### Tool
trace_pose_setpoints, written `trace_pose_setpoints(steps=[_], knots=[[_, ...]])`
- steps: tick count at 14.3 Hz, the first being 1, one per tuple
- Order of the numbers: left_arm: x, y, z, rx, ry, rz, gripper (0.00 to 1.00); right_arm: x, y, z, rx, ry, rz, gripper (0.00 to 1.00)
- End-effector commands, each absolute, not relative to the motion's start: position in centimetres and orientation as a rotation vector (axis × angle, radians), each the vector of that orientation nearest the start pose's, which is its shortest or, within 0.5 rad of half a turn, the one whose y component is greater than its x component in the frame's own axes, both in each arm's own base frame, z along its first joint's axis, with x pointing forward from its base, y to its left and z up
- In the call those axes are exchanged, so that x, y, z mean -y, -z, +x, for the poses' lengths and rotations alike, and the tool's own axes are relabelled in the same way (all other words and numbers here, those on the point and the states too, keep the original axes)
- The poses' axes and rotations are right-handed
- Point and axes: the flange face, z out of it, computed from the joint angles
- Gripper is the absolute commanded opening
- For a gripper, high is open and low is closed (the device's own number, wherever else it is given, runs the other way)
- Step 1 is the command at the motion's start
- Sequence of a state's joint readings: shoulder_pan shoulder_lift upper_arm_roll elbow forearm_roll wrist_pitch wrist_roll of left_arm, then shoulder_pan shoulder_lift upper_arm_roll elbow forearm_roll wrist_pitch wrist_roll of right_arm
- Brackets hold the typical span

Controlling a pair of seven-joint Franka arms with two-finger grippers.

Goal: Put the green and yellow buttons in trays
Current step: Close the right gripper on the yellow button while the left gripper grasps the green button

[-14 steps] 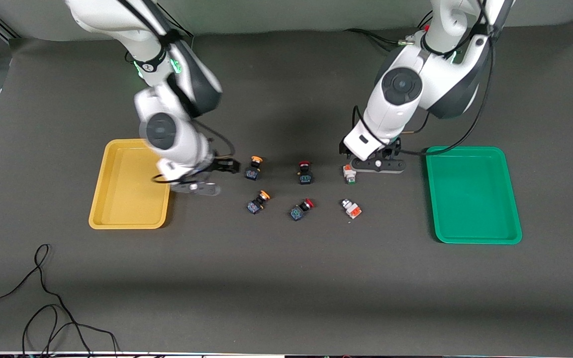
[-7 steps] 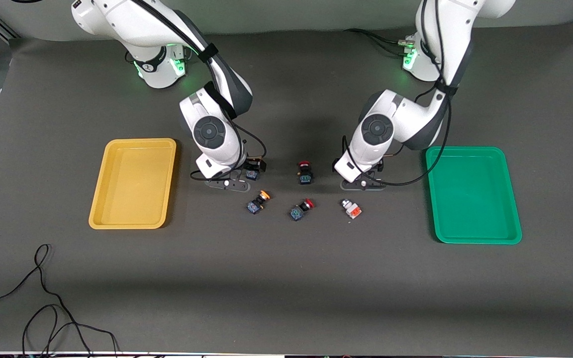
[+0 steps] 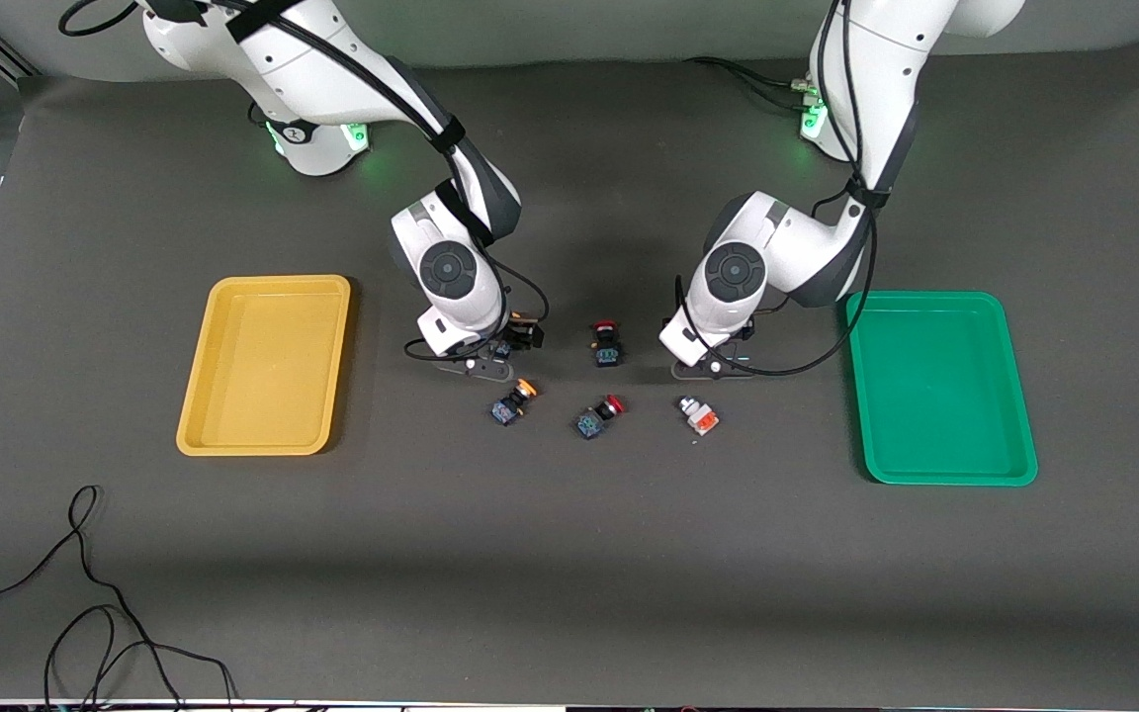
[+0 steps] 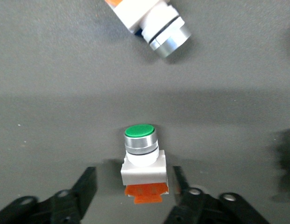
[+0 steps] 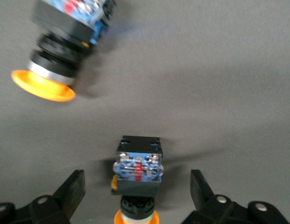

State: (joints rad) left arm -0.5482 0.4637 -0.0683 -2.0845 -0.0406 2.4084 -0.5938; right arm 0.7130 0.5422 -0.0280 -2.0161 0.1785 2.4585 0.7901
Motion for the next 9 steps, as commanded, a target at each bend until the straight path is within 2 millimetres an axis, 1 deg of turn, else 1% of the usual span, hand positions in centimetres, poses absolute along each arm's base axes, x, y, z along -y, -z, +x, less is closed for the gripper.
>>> trace_pose_setpoints(steps=[1,2,3,4,5,6,8,9], knots=[[33.6,-19.0,46.5,0.073,-0.233,-3.097,0.33,-37.4,-16.8,44.8,-0.417,-0.181,-3.092,0.76],[33.6,-19.1,46.6,0.078,-0.235,-3.096,0.28,-37.2,-16.9,44.9,-0.426,-0.177,-3.089,0.49],[33.6,-19.7,47.0,0.089,-0.227,-3.099,0.27,-37.3,-16.9,44.9,-0.422,-0.177,-3.089,0.33],[33.5,-20.7,47.6,0.117,-0.210,-3.107,0.26,-37.3,-16.9,44.9,-0.422,-0.177,-3.089,0.10],[33.7,-22.7,48.3,0.129,-0.207,-3.112,0.25,-37.2,-17.1,45.0,-0.425,-0.172,-3.087,0.00],[33.7,-25.1,49.2,0.151,-0.235,-3.111,0.25,-37.1,-17.4,45.2,-0.429,-0.168,-3.085,0.00],[32.3,-31.3,51.9,0.221,-0.258,-3.133,0.25,-37.0,-18.4,45.6,-0.437,-0.155,-3.075,0.00],[31.6,-34.1,52.6,0.244,-0.233,-3.148,0.24,-36.8,-19.4,46.1,-0.434,-0.137,-3.064,0.00]])
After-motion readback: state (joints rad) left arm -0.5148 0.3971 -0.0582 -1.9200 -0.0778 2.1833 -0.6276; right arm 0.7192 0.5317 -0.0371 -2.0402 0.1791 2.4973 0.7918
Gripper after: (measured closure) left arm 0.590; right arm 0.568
